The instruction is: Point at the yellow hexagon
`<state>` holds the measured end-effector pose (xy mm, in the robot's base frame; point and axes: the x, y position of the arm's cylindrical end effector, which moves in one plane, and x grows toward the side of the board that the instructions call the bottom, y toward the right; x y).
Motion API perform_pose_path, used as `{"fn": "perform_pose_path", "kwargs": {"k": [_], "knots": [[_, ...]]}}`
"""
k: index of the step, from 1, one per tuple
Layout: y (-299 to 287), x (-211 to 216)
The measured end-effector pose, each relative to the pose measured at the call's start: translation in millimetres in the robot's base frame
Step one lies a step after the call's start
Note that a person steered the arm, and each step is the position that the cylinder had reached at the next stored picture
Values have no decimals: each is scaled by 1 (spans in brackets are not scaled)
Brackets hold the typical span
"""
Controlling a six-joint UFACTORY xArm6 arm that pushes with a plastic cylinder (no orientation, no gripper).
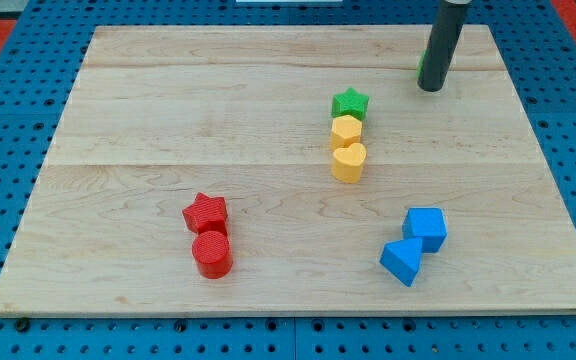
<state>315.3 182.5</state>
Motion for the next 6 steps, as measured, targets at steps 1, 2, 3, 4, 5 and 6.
{"fn": "perform_pose_path", "kwargs": {"k": [1,2,3,4,5,6], "knots": [[1,-2],[12,-34],[13,-55],[5,2],[-45,50],[-96,96]]}}
